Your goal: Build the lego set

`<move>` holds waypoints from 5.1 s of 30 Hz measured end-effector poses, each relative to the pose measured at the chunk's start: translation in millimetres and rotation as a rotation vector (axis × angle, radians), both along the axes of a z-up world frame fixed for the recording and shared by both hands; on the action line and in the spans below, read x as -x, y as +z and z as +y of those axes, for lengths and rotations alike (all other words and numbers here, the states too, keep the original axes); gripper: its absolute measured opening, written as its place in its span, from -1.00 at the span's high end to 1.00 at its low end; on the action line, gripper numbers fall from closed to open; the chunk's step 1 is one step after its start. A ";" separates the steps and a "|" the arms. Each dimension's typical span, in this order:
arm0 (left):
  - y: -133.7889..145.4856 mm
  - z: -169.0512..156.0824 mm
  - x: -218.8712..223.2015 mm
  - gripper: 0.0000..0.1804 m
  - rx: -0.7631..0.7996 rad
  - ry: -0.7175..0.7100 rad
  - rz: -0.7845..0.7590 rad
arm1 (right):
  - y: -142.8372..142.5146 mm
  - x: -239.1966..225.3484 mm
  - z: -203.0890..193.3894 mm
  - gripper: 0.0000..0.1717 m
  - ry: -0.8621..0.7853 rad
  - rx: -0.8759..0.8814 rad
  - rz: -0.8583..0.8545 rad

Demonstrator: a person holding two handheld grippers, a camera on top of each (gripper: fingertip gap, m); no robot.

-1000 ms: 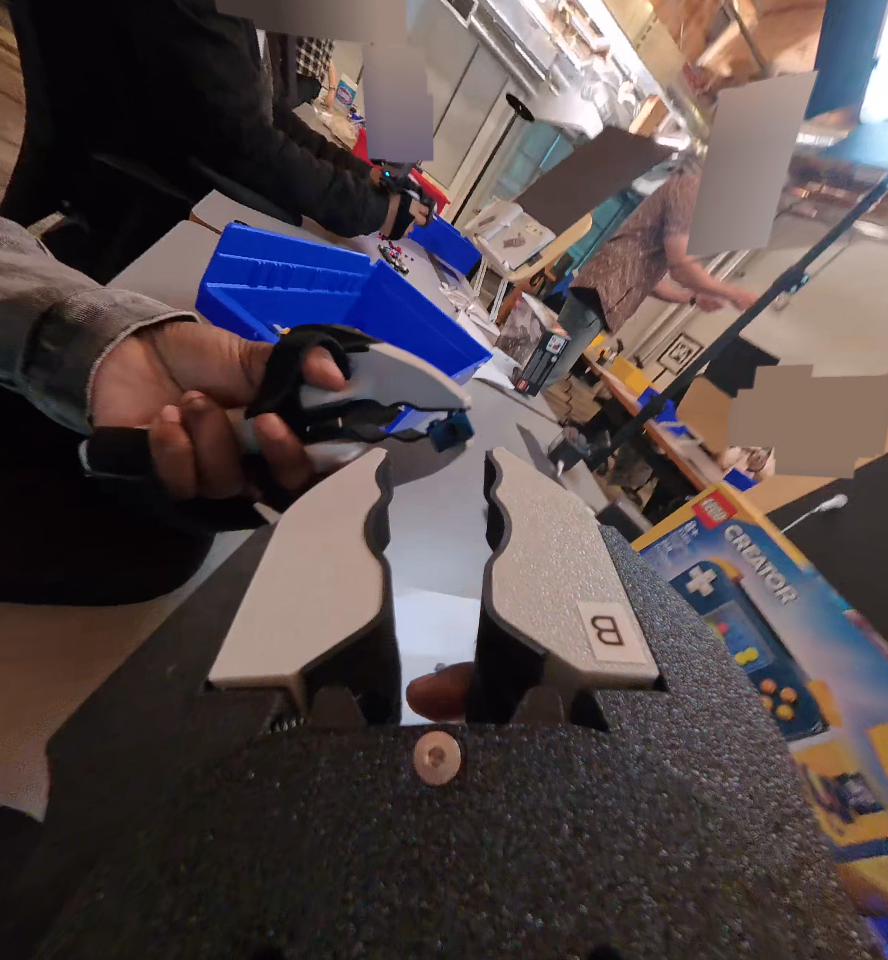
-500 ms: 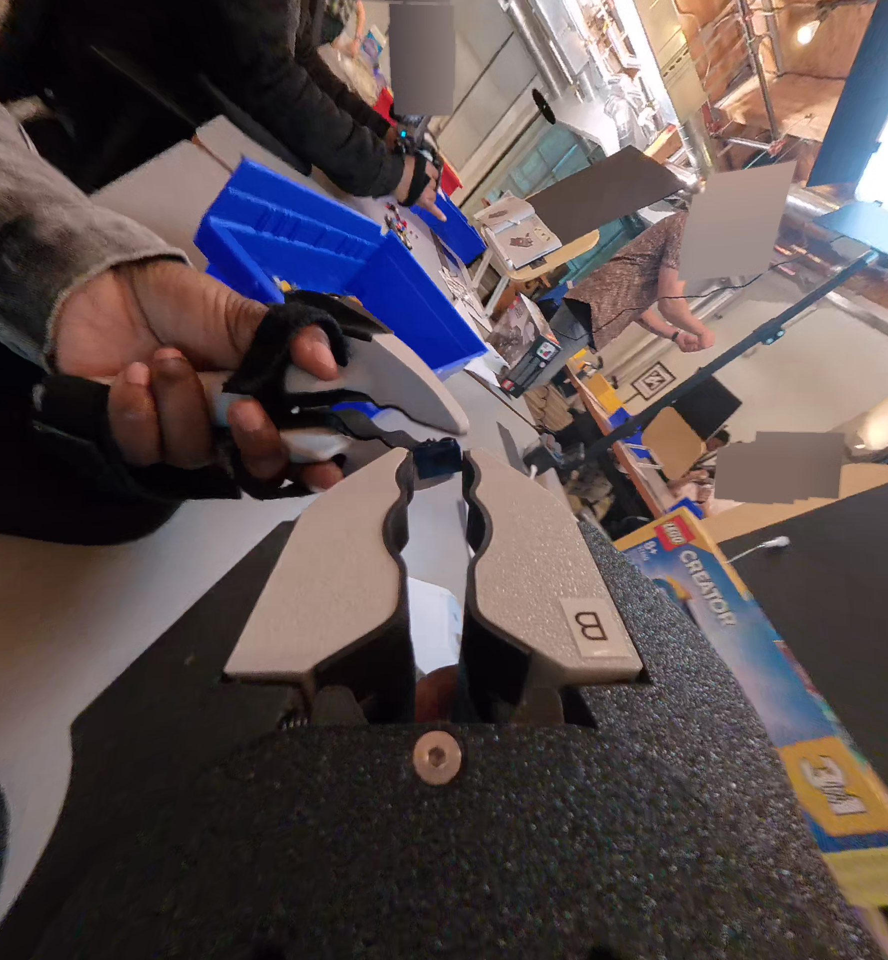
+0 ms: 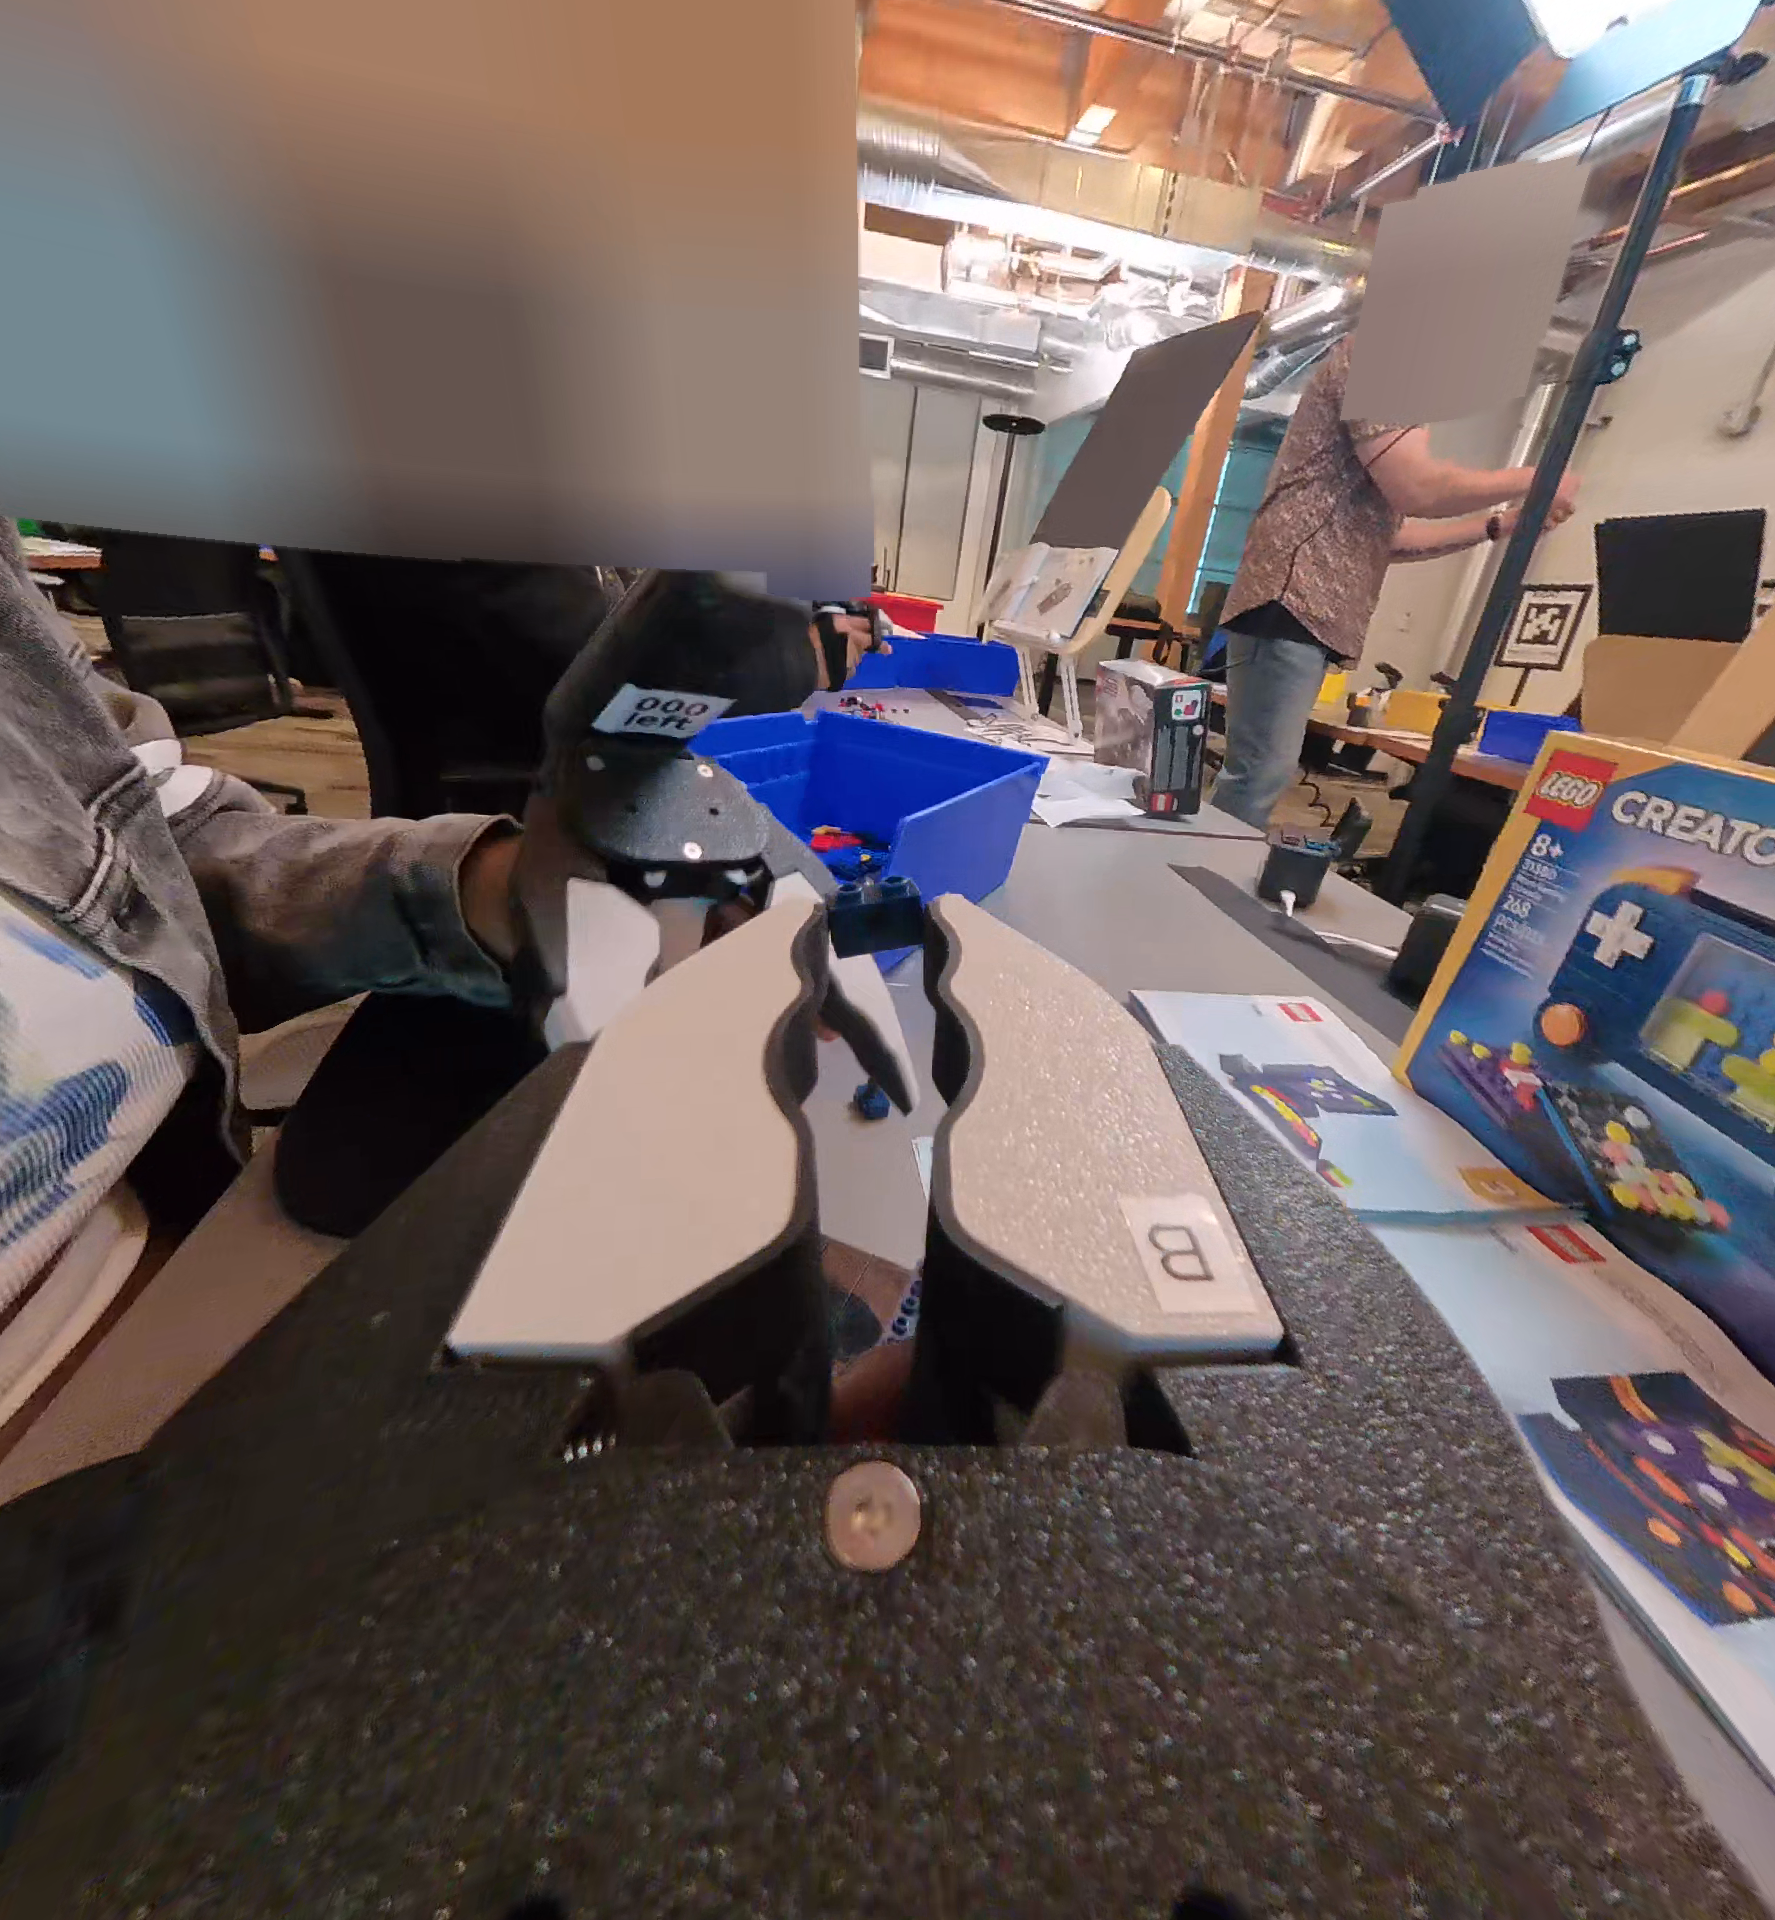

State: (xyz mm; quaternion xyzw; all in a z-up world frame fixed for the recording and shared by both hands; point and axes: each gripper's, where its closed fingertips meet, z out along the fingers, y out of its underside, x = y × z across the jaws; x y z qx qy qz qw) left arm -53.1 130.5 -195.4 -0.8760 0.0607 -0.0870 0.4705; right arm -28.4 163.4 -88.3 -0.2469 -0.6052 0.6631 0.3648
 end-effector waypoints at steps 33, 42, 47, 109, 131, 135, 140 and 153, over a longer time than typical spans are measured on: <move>0.0 -6.3 -2.2 0.24 -0.057 -0.345 0.056 | -52.7 -11.2 -20.4 0.80 0.111 -0.179 -0.181; 8.2 -11.4 -8.8 0.24 -0.381 -0.503 0.131 | -65.4 -13.4 -41.1 0.80 0.108 -0.312 -0.284; -18.8 -10.8 -11.9 0.24 -0.225 -0.540 0.282 | -88.5 -14.3 -42.5 0.80 0.059 -0.448 -0.334; -57.7 -12.3 -11.8 0.24 0.109 -0.486 0.146 | -157.6 -13.7 -41.1 0.80 0.158 -0.294 -0.811; -58.3 -12.8 -12.8 0.25 0.114 -0.479 0.136 | -164.1 -13.2 -43.0 0.80 0.143 -0.556 -0.642; -58.4 -12.0 -12.2 0.25 0.111 -0.469 0.147 | -163.9 -12.3 -45.0 0.80 0.141 -0.562 -0.636; -58.4 -11.9 -12.3 0.24 0.109 -0.463 0.152 | -163.9 -12.3 -44.5 0.80 0.119 -0.541 -0.675; -58.2 -12.9 -15.3 0.25 0.109 -0.481 0.152 | -163.6 -10.5 -52.3 0.80 0.145 -0.562 -0.678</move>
